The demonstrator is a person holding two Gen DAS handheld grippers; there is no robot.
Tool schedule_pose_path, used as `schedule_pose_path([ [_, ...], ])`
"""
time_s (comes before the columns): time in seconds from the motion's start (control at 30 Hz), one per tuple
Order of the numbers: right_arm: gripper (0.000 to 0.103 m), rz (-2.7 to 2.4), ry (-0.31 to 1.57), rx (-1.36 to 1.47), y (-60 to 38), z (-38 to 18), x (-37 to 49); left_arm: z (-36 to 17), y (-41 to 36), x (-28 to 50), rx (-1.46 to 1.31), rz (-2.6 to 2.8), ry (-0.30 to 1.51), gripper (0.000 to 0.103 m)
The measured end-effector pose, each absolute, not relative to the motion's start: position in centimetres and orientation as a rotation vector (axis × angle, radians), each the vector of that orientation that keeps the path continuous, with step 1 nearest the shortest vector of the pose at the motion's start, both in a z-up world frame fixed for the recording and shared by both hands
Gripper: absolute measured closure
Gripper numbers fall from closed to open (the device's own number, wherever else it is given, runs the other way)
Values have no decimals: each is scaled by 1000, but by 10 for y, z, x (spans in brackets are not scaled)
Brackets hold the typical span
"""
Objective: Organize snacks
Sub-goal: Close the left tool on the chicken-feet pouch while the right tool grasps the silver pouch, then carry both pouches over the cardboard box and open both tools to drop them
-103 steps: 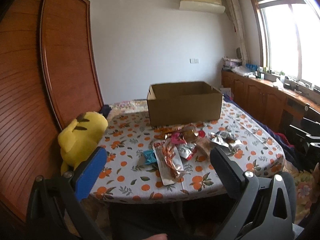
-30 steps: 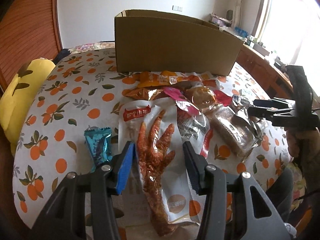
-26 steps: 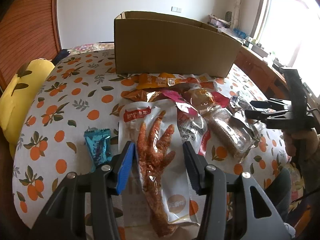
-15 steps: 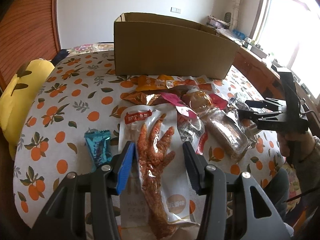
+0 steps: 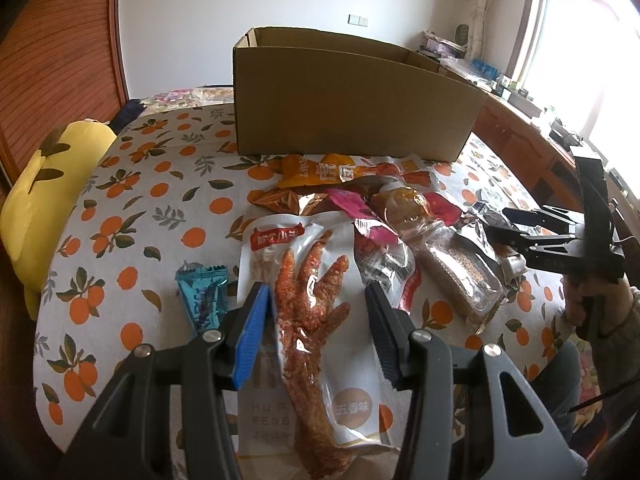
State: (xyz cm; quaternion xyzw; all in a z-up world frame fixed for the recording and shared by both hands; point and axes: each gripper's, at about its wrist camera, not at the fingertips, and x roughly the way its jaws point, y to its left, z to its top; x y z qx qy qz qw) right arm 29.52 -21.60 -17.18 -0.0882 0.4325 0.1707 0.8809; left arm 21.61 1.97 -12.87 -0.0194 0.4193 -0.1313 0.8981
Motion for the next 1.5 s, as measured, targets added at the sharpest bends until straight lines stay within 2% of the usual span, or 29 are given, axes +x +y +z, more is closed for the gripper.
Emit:
schedule_pose_path([
  [0.43, 41, 360, 837, -192, -207, -140, 276, -118, 29, 201, -59, -279, 841, 54],
  [0.67, 41, 365, 806, -198, -199, -126, 267, -108, 29, 194, -58, -283, 814, 58],
  [1.13, 41, 374, 789, -185, -199, -120, 261, -105, 23, 203, -47, -284, 800, 58],
  [1.5, 41, 395, 752, -166, -194, -105, 259, -77, 20, 199, -68, -327, 694, 60],
])
